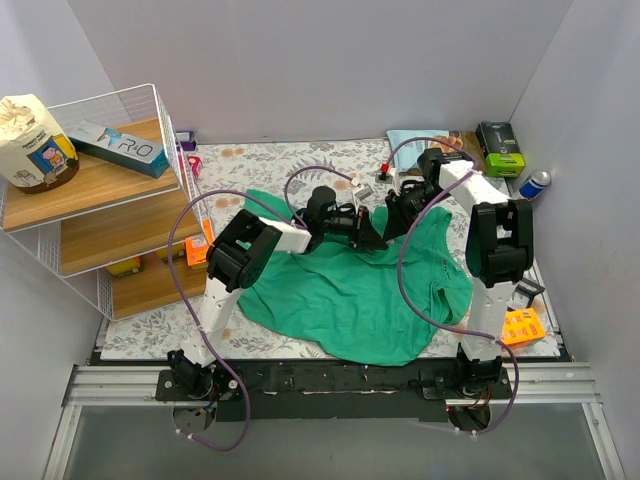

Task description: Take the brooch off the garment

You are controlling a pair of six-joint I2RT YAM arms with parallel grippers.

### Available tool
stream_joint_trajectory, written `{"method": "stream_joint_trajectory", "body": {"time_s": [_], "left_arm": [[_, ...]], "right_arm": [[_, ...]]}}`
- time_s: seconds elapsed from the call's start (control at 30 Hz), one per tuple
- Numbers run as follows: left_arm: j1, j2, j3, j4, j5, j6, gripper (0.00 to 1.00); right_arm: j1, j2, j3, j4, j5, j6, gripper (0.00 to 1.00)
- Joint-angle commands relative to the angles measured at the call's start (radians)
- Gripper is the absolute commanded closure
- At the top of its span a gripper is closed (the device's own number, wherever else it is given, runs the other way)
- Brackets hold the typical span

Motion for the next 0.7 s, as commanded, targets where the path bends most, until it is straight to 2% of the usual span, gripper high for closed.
{"method": "stream_joint_trajectory", "body": {"time_s": [0.0, 0.17, 0.5, 0.67], "left_arm": [[0.006, -0.074, 0.023, 0.013, -0.004, 0.029, 1.00], [0.004, -0.075, 0.020, 0.016, -0.001, 0.027, 1.00], [0.006, -0.077, 0.020, 0.001, 0.002, 0.042, 1.00], [0.006, -0.077, 0.018, 0.010, -0.011, 0.042, 1.00]], "right_arm": [[-0.001, 0.024, 0.064, -0.123, -0.005, -0.092, 0.64], [-0.004, 0.026, 0.082, -0.146, 0.010, -0.129, 0.64], [-0.005, 0.057, 0.125, -0.155, 0.003, -0.124, 0.89], [-0.005, 0.072, 0.133, -0.211, 0.003, -0.171, 0.88]]}}
